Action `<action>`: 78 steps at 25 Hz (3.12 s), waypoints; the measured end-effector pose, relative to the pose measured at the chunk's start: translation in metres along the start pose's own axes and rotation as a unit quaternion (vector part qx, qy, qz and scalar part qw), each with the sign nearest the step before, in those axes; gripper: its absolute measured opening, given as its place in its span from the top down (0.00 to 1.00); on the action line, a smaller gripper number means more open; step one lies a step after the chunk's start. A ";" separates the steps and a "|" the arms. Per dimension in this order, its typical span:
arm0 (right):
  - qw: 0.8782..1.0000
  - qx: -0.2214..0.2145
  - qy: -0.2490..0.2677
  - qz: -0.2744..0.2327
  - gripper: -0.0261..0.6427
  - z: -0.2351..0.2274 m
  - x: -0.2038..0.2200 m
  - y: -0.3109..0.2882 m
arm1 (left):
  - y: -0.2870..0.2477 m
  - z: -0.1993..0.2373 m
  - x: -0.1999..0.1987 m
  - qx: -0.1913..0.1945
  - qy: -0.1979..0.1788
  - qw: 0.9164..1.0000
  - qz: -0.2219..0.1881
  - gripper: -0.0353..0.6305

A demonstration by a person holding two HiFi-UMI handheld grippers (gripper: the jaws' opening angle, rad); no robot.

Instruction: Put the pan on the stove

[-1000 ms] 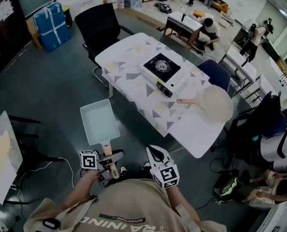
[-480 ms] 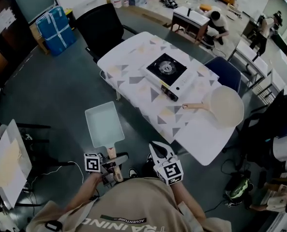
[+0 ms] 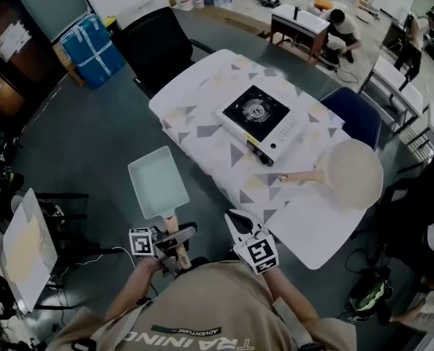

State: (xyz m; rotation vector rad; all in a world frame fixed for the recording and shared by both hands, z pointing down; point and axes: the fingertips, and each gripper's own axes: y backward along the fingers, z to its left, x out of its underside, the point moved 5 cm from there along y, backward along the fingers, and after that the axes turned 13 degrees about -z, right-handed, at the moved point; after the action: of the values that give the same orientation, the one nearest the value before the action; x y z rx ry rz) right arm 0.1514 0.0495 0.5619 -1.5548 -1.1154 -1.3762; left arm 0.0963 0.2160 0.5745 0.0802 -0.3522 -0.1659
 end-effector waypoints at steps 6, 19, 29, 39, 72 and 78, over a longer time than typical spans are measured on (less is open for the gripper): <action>0.999 -0.033 0.004 0.004 0.96 -0.023 0.003 -0.023 | -0.009 0.002 -0.014 0.000 -0.006 1.000 -0.023 0.78; 0.999 -0.003 -0.010 0.034 0.96 -0.039 0.003 -0.078 | -0.003 0.035 -0.083 -0.017 0.007 0.999 -0.033 0.77; 0.998 0.062 0.015 0.024 0.96 -0.049 -0.021 -0.148 | -0.011 0.061 -0.159 0.020 0.008 0.999 0.024 0.77; 0.992 0.120 0.032 0.026 0.96 -0.037 -0.021 -0.171 | -0.007 0.093 -0.190 0.026 0.011 0.995 0.095 0.77; 0.969 0.247 -0.025 -0.004 0.96 -0.256 -0.006 -0.133 | -0.251 0.121 -0.215 0.070 0.019 0.973 0.217 0.76; 0.959 0.282 -0.030 -0.003 0.96 -0.267 0.000 -0.115 | -0.287 0.122 -0.204 0.090 0.035 0.961 0.261 0.76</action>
State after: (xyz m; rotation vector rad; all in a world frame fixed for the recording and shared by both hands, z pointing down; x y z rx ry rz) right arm -0.0437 -0.1636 0.5945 -1.1764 -1.3995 -0.9033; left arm -0.1779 -0.0362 0.5891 0.1687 -0.3070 0.3913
